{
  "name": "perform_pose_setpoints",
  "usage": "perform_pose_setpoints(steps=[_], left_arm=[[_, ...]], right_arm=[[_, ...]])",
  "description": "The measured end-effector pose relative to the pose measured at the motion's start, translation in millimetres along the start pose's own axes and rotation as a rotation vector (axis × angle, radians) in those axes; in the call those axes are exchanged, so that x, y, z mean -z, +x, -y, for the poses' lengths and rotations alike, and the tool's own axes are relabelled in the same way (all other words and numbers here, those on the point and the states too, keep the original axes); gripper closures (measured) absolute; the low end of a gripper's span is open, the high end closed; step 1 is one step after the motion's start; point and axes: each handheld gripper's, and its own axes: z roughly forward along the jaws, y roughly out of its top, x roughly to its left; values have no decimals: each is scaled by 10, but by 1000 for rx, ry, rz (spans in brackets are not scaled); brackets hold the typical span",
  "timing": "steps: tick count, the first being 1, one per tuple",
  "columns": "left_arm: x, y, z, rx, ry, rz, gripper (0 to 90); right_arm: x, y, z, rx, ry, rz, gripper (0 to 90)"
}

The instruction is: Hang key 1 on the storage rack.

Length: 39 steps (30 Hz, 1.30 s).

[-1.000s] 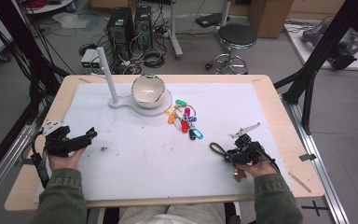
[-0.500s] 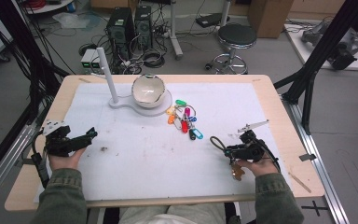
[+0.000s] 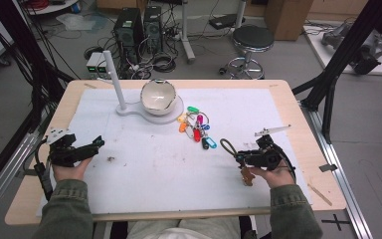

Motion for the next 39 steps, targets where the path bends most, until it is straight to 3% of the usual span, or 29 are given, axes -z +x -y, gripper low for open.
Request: perform_pose_setpoints(steps=[6,15,24,39], left_arm=[[4,9,2,-3,4,-5,17],[72,31,31,14,-7,-20,17],[73,28,30,6,-4,-18,17],[53,25,29,4,-1,-15,17]], right_arm=[[92,82,-107,-2,-46,-9,728],[81,148,-272,6,-69,-15,728],[51,287,-511,27,-89,-36,728],[-202,462,-813,66,-73,-46,727]])
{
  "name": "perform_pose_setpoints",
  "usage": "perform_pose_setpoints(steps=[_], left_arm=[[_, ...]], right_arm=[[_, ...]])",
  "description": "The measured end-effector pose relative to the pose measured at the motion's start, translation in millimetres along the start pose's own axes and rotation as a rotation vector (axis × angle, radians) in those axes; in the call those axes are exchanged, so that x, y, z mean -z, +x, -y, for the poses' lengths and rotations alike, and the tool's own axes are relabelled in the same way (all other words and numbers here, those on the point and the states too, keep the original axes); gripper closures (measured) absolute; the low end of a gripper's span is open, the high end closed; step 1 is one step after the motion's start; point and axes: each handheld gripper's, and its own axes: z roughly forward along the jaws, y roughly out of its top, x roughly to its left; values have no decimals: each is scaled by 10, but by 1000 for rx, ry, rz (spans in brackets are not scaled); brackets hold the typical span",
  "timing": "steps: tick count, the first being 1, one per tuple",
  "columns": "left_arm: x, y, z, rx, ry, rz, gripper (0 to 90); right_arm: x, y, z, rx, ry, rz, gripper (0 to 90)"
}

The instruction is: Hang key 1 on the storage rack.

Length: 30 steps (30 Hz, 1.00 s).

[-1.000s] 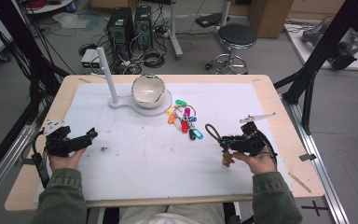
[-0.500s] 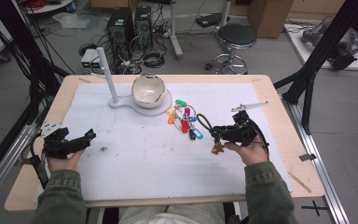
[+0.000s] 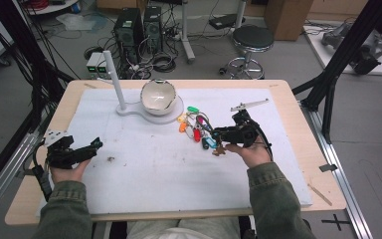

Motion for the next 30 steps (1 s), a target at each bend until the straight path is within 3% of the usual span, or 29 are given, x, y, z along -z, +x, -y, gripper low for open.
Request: perform_pose_setpoints(steps=[10,30], left_arm=[[-2,-1,-2,1,-2,3,18],[-16,9,-4,5,-3,9,18]], right_arm=[[-162,90,-198,7,-8,-12,727],[-459,360,-715,92,17,-17,726]])
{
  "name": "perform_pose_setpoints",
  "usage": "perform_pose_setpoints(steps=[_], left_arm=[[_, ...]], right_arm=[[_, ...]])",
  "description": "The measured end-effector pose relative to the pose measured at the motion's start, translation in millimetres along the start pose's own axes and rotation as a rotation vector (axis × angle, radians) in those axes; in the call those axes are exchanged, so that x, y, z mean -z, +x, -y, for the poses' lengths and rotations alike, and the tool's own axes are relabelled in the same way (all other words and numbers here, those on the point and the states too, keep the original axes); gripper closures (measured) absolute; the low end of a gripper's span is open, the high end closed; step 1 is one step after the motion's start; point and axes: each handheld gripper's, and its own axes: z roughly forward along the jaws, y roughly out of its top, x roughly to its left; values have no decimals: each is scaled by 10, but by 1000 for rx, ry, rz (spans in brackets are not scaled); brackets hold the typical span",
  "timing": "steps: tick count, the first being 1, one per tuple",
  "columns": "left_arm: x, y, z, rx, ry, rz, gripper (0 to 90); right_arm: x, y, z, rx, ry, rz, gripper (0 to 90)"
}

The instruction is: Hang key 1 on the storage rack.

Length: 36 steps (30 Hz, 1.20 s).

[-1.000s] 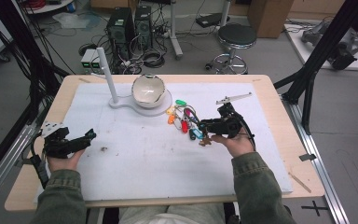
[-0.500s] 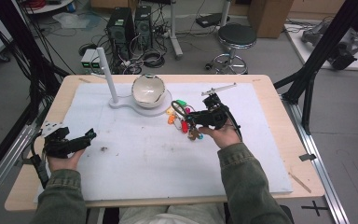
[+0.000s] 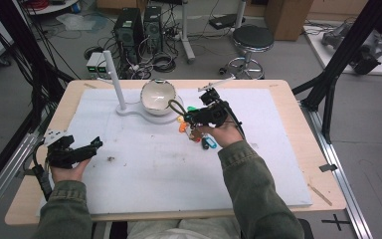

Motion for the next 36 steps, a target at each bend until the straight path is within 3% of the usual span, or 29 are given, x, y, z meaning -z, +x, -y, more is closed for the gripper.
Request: perform_pose_setpoints(steps=[17,25,29,36], left_arm=[[-11,5,-2,5,-3,10,18],[-12,8,-4,4,-4,12,18],[-11,6,-4,6,-9,12,18],[-15,10,-5,12,-12,13,18]], right_arm=[[-365,229,-477,34,12,-52,725],[-428,270,-631,10,9,-68,724],[-447,288,-704,-29,-4,-89,724],[-525,357,-825,-33,1,-64,724]])
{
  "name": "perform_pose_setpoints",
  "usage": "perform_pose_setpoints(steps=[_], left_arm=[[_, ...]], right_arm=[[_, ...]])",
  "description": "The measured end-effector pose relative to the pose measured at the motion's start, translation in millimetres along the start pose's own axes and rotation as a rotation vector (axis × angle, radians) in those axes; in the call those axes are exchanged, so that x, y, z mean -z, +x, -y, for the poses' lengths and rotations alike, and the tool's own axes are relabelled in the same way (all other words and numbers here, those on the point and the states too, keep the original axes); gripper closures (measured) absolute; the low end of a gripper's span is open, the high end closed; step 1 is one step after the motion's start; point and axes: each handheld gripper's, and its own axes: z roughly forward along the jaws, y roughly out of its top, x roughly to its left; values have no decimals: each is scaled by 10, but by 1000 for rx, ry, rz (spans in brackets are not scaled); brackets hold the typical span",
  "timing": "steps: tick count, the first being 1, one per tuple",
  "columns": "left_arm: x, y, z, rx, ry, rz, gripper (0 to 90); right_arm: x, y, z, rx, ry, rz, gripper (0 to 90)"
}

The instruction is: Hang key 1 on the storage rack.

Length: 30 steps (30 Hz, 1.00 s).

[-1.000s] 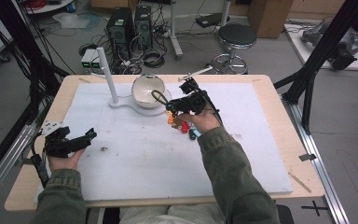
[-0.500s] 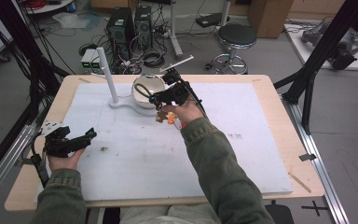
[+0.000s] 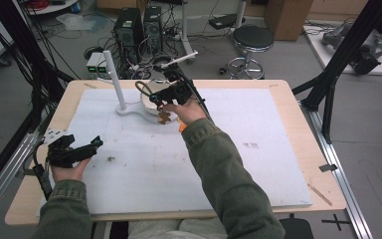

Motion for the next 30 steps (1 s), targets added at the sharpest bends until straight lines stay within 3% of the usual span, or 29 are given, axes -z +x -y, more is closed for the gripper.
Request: perform_pose_setpoints(steps=[16,30], left_arm=[[-6,11,-2,4,2,5,18],[-17,9,-1,10,-2,9,18]], right_arm=[[-225,140,-346,7,5,26,723],[-457,271,-530,28,11,3,723]])
